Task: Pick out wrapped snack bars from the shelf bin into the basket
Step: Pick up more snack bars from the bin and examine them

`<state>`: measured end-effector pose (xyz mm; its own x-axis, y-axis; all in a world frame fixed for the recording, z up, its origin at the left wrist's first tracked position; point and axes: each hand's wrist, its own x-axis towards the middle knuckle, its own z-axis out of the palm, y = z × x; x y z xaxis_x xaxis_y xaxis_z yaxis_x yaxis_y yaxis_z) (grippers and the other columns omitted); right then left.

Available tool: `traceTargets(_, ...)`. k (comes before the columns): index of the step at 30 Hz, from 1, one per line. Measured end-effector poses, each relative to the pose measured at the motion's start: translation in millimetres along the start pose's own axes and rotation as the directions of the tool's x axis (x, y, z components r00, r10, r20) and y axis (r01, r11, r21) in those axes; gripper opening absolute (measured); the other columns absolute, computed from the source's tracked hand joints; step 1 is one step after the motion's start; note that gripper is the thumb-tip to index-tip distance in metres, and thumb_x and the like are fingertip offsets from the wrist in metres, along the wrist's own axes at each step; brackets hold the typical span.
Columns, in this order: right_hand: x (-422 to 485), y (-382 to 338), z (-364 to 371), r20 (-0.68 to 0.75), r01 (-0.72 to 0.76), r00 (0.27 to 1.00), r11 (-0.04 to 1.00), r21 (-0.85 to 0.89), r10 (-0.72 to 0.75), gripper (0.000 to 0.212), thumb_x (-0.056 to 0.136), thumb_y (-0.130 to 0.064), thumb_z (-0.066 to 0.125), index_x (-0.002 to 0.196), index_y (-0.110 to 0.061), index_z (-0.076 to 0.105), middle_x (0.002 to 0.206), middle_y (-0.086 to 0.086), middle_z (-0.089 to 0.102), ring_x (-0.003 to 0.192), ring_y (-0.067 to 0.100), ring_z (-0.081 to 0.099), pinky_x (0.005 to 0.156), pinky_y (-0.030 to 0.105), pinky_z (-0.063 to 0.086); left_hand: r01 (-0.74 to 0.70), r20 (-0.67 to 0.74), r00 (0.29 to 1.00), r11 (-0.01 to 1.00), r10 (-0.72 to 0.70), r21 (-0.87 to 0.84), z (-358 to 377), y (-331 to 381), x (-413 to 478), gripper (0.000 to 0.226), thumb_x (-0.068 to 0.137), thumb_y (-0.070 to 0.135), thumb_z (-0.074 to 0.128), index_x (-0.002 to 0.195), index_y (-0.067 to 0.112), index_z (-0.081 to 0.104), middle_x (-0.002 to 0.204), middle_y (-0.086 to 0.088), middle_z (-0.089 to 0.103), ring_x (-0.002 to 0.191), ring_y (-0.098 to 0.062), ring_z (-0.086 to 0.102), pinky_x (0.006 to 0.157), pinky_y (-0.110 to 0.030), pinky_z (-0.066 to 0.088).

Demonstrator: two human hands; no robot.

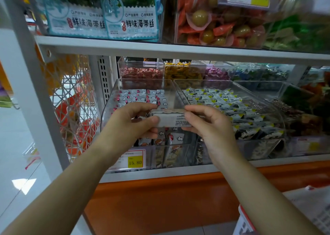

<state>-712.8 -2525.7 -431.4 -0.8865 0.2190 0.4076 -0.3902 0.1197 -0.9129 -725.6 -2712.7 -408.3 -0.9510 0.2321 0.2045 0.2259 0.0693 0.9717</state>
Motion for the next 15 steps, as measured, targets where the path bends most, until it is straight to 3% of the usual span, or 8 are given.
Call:
traceTargets(4,-0.8,-1.6,-1.2,-0.063,0.031,0.997,0.993,-0.118,-0.039,0.014,0.084,-0.019,0.066,0.074,-0.028,0.068,0.074,-0.005,0.068,0.078,0.017,0.066,0.072,0.046,0.057,-0.019,0.051,0.999,0.998,0.016,0.064,3.5,2.8,-2.8,0.026,0.083,0.005,0.063,0.107,0.016,0.063,0.093,-0.007,0.064,0.070,-0.019,0.070,0.063,-0.019,0.056)
traceTargets(7,-0.9,-0.7,-1.4,-0.084,0.050,0.995,0.992,-0.116,-0.060,0.016,0.086,-0.016,0.065,0.069,-0.019,0.066,0.072,0.008,0.065,0.070,0.025,0.065,0.057,0.036,0.057,-0.002,0.063,0.998,0.996,-0.003,0.084,8.5,4.0,-3.3,0.016,0.085,0.006,0.063,0.100,0.012,0.062,0.088,-0.008,0.061,0.063,-0.020,0.068,0.059,-0.023,0.057)
traceTargets(11,-2.3,-1.7,-0.4,-0.049,0.088,0.994,0.987,-0.137,-0.096,0.015,0.085,-0.014,0.065,0.071,-0.013,0.067,0.072,0.014,0.063,0.066,0.022,0.064,0.050,0.025,0.053,0.007,0.007,1.000,0.992,-0.008,0.126,8.6,3.9,-2.2,0.006,0.088,0.011,0.060,0.085,0.006,0.062,0.068,-0.010,0.063,0.051,-0.022,0.063,0.051,-0.030,0.057)
traceTargets(15,-3.4,-3.2,1.2,-0.037,0.103,0.993,0.980,-0.171,-0.111,0.016,0.085,-0.018,0.066,0.070,-0.015,0.067,0.070,0.005,0.063,0.071,0.024,0.062,0.063,0.044,0.055,-0.030,-0.026,0.999,0.985,0.035,0.170,2.6,4.6,-0.3,0.017,0.088,0.017,0.060,0.078,0.005,0.065,0.056,-0.006,0.064,0.047,-0.021,0.063,0.043,-0.022,0.051)
